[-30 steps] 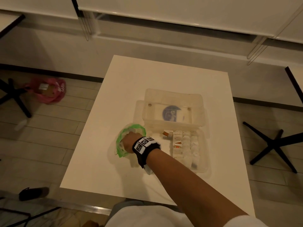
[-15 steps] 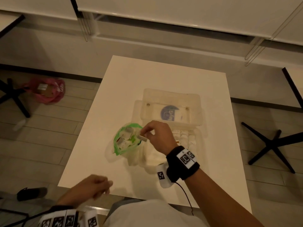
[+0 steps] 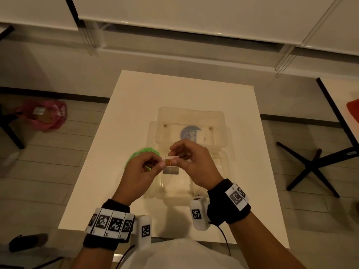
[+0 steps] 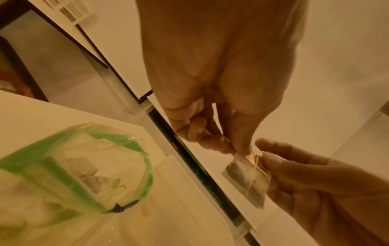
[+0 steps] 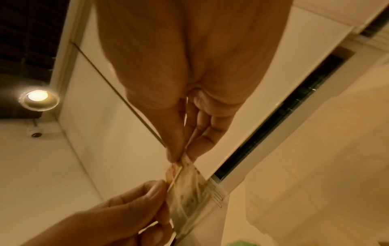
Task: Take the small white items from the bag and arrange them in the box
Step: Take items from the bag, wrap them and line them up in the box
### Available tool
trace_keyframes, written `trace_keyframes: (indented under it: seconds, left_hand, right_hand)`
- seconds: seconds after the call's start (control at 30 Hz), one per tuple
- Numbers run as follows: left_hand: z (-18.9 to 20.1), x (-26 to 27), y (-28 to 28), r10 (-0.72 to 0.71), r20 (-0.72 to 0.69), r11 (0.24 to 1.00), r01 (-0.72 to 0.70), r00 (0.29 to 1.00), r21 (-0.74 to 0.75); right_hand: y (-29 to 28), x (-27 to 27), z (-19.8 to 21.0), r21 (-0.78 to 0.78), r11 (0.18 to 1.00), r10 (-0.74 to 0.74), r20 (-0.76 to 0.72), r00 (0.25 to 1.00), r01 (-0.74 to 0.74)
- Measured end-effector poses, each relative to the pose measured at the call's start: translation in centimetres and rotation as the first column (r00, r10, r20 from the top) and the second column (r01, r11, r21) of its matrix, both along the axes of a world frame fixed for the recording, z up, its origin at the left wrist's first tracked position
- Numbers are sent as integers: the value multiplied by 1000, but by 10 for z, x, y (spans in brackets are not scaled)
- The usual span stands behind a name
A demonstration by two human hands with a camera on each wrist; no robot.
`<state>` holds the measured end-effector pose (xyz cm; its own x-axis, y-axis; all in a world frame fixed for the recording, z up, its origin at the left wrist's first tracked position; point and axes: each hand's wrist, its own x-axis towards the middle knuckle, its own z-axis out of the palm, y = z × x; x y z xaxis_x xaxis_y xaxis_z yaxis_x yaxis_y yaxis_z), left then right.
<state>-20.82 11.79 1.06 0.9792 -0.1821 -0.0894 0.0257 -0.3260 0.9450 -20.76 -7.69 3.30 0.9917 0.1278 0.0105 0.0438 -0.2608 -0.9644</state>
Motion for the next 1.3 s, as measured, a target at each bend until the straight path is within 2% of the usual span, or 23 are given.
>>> trace_keyframes:
  seconds: [0.1, 0.2, 0.4, 0.57, 0.7, 0.8, 0.93, 1.0, 1.2, 1.3]
  left_hand:
    - [-1, -1, -5, 66, 15, 997, -65, 998, -45]
    - [1, -4, -10, 113, -7, 989, -113, 994, -98]
    - [3, -6, -16, 81, -10, 993, -81, 997, -81]
    - [6, -9, -16, 36, -9, 996, -36, 999, -84]
    - [10, -11, -16, -26, 0, 996, 26, 1000, -87]
    - [9, -11, -16, -4, 5, 997, 4, 1000, -83]
    - [8, -13, -20, 48, 17, 997, -47, 999, -68]
    - [7, -14, -22, 61, 40, 997, -59, 997, -45]
    - [8, -14, -23, 36, 78, 999, -35, 996, -6]
    - [11, -15, -24, 54, 79, 999, -54, 995, -9]
  right_hand:
    - [-7, -7, -4, 126, 984, -125, -38, 991, 129]
    - [-12, -17, -14, 107, 974, -189, -82, 979, 197]
    - [-9, -25, -19, 74, 982, -162, -129, 978, 172]
    - [-8, -27, -19, 118, 973, -177, -177, 968, 200]
    - [-10, -28, -19, 209, 958, -155, -202, 967, 197]
    - [-12, -29, -19, 208, 966, -114, -208, 972, 157]
    - [-11, -30, -19, 188, 959, -182, -163, 970, 212]
    - [-9, -31, -17, 195, 961, -169, -158, 973, 199]
    - [-14, -34, -8, 171, 974, -122, -161, 979, 150]
    - [-15, -34, -4, 130, 977, -151, -133, 979, 169]
